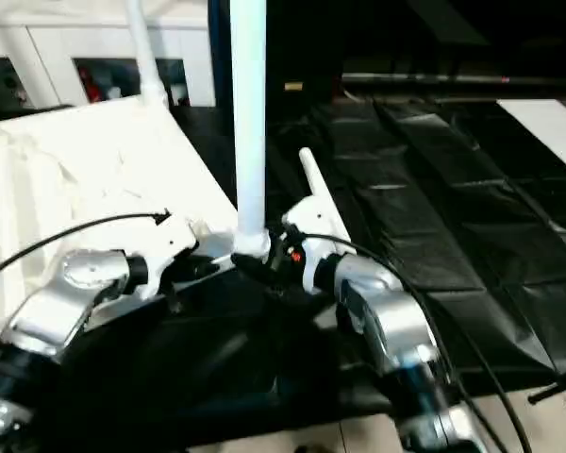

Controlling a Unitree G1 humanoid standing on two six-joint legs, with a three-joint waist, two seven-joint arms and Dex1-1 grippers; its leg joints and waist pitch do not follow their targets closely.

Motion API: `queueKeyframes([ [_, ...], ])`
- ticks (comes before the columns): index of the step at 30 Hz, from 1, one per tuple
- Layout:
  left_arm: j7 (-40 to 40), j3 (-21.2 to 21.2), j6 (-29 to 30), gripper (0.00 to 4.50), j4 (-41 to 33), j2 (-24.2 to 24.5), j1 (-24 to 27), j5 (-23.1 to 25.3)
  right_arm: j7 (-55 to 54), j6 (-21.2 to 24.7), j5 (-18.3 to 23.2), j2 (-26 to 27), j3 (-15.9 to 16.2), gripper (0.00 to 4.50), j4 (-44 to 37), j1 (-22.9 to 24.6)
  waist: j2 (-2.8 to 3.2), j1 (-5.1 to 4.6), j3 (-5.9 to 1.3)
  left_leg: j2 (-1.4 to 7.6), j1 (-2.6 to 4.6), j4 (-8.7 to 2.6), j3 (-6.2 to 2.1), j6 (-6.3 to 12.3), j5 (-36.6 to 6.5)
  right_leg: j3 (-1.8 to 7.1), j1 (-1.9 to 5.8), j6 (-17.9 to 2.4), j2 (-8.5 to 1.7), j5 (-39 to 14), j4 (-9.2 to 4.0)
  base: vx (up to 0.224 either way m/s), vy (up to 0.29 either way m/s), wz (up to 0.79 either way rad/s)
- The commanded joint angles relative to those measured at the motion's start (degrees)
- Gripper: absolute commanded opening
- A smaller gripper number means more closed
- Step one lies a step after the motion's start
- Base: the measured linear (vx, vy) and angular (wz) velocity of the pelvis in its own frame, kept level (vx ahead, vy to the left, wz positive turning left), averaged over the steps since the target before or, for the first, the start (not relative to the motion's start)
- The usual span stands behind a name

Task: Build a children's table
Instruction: Insert table leg to table base, then rotate leg to tighten

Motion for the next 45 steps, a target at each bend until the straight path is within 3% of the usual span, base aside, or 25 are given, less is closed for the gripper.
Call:
queueKeyframes([
  [1,1.0,1.8,-1.1,0.00,-2.3,-0.5,0.1,-1.4,-1.2,1.9,1.2,-0.1,-1.6,4.35,-1.9,0.5,0.04,0.11,-4.54,-0.40,-0.08,-3.40,0.97,1.08,-8.9,2.53,4.38,-7.2,-1.94,-13.5,-3.99,0.000,0.000,0.00],
  [5,1.5,2.8,0.4,0.00,-2.6,-0.5,-0.2,-1.9,0.7,1.9,0.0,-1.4,2.0,4.35,-3.1,0.8,0.13,0.04,-4.59,-0.42,0.00,-3.23,1.05,1.04,-8.8,2.65,4.24,-7.4,-1.90,-13.1,-3.92,0.000,0.000,0.00],
  [6,1.5,2.8,0.5,0.00,-2.6,-0.4,-0.2,-1.9,0.9,1.7,-0.2,-1.5,2.4,4.35,-3.4,0.8,-0.07,-0.20,-4.52,-1.54,-4.08,-4.40,-1.75,5.82,-6.9,-0.69,7.23,-6.4,-3.13,-11.3,-3.03,-0.016,-0.005,0.19],
  [7,0.9,2.7,1.2,0.00,-3.0,0.0,0.0,-2.4,1.6,1.9,-0.2,-1.7,3.1,4.35,-4.0,1.1,0.55,-0.37,-5.02,-1.99,-3.14,-3.02,-2.74,9.52,-4.1,-1.61,6.29,-8.2,-3.93,-8.3,-3.52,-0.016,-0.005,0.19],
  [10,1.1,2.7,1.2,0.00,-3.3,0.2,0.3,-2.2,2.2,2.4,-0.2,-1.9,3.9,4.35,-4.6,1.5,1.02,-1.49,-4.66,-2.56,-4.59,-2.31,-4.93,13.74,-2.3,-3.74,7.23,-12.1,-4.02,-5.3,-3.26,-0.009,-0.016,0.43],
  [14,1.1,3.0,1.8,0.00,-4.3,0.5,0.9,-2.0,3.0,3.2,0.4,-2.3,4.8,4.35,-5.3,1.8,2.01,-2.08,-3.87,-2.92,-5.42,-3.32,-6.97,8.17,-12.9,-5.26,8.21,-9.8,-4.27,-16.1,-3.28,-0.011,-0.017,0.34],
  [16,1.0,2.9,2.0,0.00,-4.5,0.6,1.1,-2.1,3.0,3.0,0.4,-2.6,5.2,4.35,-5.1,1.9,1.80,-2.76,-3.98,-3.50,-6.21,-3.54,-7.98,4.70,-16.5,-5.73,8.81,-8.9,-4.61,-18.4,-3.22,-0.013,-0.018,0.32],
  [22,1.1,2.8,2.4,0.00,-4.4,0.5,0.9,-2.2,3.4,2.8,0.0,-3.3,5.4,4.35,-4.7,2.2,2.47,-3.02,-3.83,-5.39,-6.51,-4.29,-10.63,1.42,-19.5,-5.75,9.24,-9.7,-4.62,-19.7,-2.97,-0.008,-0.013,0.32],
  [24,1.0,2.7,2.6,0.00,-4.4,0.6,0.8,-2.3,3.3,2.8,-0.1,-3.3,5.3,4.35,-4.6,2.0,2.62,-3.02,-3.97,-5.73,-6.21,-4.23,-10.97,1.64,-19.3,-5.60,9.42,-10.2,-4.58,-18.8,-2.97,0.001,-0.012,0.34],
  [28,0.9,2.9,3.1,0.00,-4.3,0.7,0.6,-2.5,3.0,2.8,0.0,-3.4,5.5,4.35,-4.4,1.9,2.58,-2.84,-3.34,-5.98,-6.50,-3.79,-9.78,1.47,-32.2,-5.13,11.70,-8.4,-5.72,-38.7,-4.90,0.017,-0.008,0.35],
  [30,0.9,2.9,3.1,0.00,-4.2,0.8,0.6,-2.4,2.8,2.2,-0.2,-3.5,5.6,4.35,-4.2,2.0,2.47,-2.69,-3.08,-5.50,-6.26,-2.18,-8.47,3.22,-31.9,-5.20,12.64,-9.1,-6.61,-45.1,-6.48,0.050,-0.008,0.49],
  [31,0.8,2.8,3.2,0.00,-4.3,0.9,0.5,-2.4,2.4,2.5,0.2,-3.3,5.0,4.35,-4.0,2.2,2.69,-2.75,-3.14,-4.23,-5.04,-1.52,-7.69,4.17,-30.2,-5.09,12.68,-9.6,-6.26,-45.0,-7.06,0.061,-0.005,0.51],
  [32,0.8,2.8,3.2,0.00,-4.3,0.9,0.5,-2.4,2.4,2.5,0.2,-3.3,5.0,4.35,-4.0,2.2,3.08,-3.40,-3.34,-1.96,-1.25,-1.74,-7.16,3.08,-31.0,-4.07,10.37,-10.1,-4.25,-41.8,-6.70,0.116,-0.006,0.48],
  [33,0.7,2.8,3.2,0.00,-4.3,0.9,0.5,-2.5,2.0,3.1,0.7,-2.9,4.2,4.35,-3.7,2.1,3.57,-4.22,-2.95,-0.42,0.81,-4.15,-8.50,3.55,-34.1,-3.76,9.19,-11.9,-1.40,-31.0,-4.12,0.137,-0.010,0.16],
  [34,0.6,2.7,3.3,0.00,-4.3,1.0,0.4,-2.6,1.7,3.5,1.1,-2.8,3.6,4.35,-3.5,2.0,4.44,-3.82,-2.80,-0.35,2.68,-5.21,-8.28,3.92,-37.4,-3.02,8.62,-11.8,-0.16,-25.0,-3.13,0.137,-0.010,0.16],
  [35,0.6,2.6,3.2,0.00,-4.3,1.1,0.4,-2.6,1.7,3.5,1.1,-2.8,3.5,4.35,-3.4,1.9,4.04,-4.12,-2.77,-0.22,3.30,-5.43,-8.16,3.78,-39.3,-2.51,8.30,-12.0,-0.31,-22.9,-2.99,0.103,0.003,-0.08],
  [36,0.6,2.6,3.2,0.00,-4.3,1.1,0.4,-2.6,1.8,3.4,1.1,-2.9,3.5,4.35,-3.4,1.9,3.72,-3.80,-3.15,-0.58,3.64,-5.57,-7.72,4.65,-37.5,-1.41,8.94,-12.5,-0.61,-19.5,-3.35,0.118,0.022,-0.02],
  [37,0.4,2.4,3.1,0.00,-4.3,1.2,0.4,-2.4,1.8,3.2,1.0,-3.0,3.6,4.35,-3.5,2.1,3.00,-3.46,-3.72,-1.28,2.23,-5.11,-6.05,6.98,-29.2,-0.43,11.22,-13.4,-1.61,-15.6,-4.49,0.118,0.022,-0.02],
  [38,0.1,2.5,2.9,0.00,-4.4,1.1,0.5,-2.6,1.8,3.2,1.0,-3.2,3.5,4.35,-3.7,2.1,2.63,-2.09,-4.88,-2.55,-0.26,-3.48,-3.46,10.31,-13.5,0.39,14.39,-12.7,-2.84,-8.0,-5.76,0.154,0.031,-0.04],
  [40,0.1,2.3,2.7,0.00,-4.6,1.2,0.6,-2.4,1.8,3.0,1.0,-3.3,3.5,4.35,-3.9,2.3,2.44,-1.51,-5.62,-2.78,-1.61,-2.14,-2.67,13.58,-0.7,0.30,14.78,-11.4,-2.72,1.0,-4.69,0.153,0.022,-0.01],
  [41,-0.4,2.1,2.4,0.00,-4.8,1.2,0.8,-2.4,1.7,3.0,1.1,-3.4,3.3,4.35,-4.0,2.4,2.63,-1.73,-6.29,-2.71,-0.27,-1.50,-3.19,16.72,9.9,-0.45,13.43,-11.0,-1.16,9.8,-2.56,0.160,0.009,0.04],
  [42,-0.7,1.9,2.2,0.00,-4.9,1.3,1.0,-2.5,1.6,3.0,1.2,-3.4,3.2,4.35,-4.1,2.4,3.20,-2.82,-7.77,-1.78,4.26,0.31,-5.86,23.32,30.0,-1.11,9.42,-9.4,1.11,19.4,1.53,0.147,-0.031,-0.02],
  [43,-1.6,1.8,1.3,0.00,-5.3,1.3,1.3,-3.1,1.5,3.0,1.3,-3.5,3.0,4.35,-4.2,2.5,3.26,-4.32,-7.96,1.80,9.79,2.25,-10.45,31.08,52.7,0.69,1.98,-4.0,-0.24,12.2,2.79,0.147,-0.031,-0.02],
  [44,-1.6,1.8,1.3,0.00,-5.3,1.3,1.4,-3.1,1.5,3.0,1.3,-3.5,3.0,4.35,-4.2,2.5,2.63,-4.77,-8.09,3.68,11.04,2.67,-12.56,32.95,63.3,2.98,0.03,-0.7,-2.29,8.5,2.69,0.075,-0.037,-0.11],
  [45,-2.8,1.6,0.0,0.00,-6.0,1.4,1.9,-4.0,1.3,3.0,1.4,-3.5,2.7,4.35,-4.3,2.6,1.04,-4.72,-8.00,1.97,9.00,3.36,-13.15,30.46,70.0,6.32,-0.10,4.4,-4.53,11.1,1.61,-0.035,-0.020,-0.26],
])
